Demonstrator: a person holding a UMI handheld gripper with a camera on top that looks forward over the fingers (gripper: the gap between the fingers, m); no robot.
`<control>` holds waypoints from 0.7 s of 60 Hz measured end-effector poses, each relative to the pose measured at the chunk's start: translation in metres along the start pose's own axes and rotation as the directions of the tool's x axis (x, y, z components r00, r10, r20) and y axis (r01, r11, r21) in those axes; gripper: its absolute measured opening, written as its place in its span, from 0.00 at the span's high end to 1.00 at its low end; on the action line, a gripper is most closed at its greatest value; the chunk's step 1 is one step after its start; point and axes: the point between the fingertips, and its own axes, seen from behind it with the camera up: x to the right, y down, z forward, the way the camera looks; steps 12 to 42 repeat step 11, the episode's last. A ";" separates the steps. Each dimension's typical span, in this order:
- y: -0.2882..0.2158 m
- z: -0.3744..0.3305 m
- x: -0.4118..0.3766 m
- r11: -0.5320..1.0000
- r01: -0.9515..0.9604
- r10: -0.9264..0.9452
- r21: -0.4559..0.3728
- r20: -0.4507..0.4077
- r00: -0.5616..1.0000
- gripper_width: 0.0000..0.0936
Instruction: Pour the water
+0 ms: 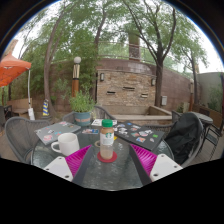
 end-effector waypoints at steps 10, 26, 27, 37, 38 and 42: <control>0.003 -0.058 -0.001 0.999 -0.036 0.035 -0.019 -0.016 0.999 0.11; 0.004 -0.063 -0.001 0.999 -0.036 0.036 -0.021 -0.016 0.999 0.11; 0.004 -0.063 -0.001 0.999 -0.036 0.036 -0.021 -0.016 0.999 0.11; 0.004 -0.063 -0.001 0.999 -0.036 0.036 -0.021 -0.016 0.999 0.11; 0.004 -0.063 -0.001 0.999 -0.036 0.036 -0.021 -0.016 0.999 0.11; 0.004 -0.063 -0.001 0.999 -0.036 0.036 -0.021 -0.016 0.999 0.11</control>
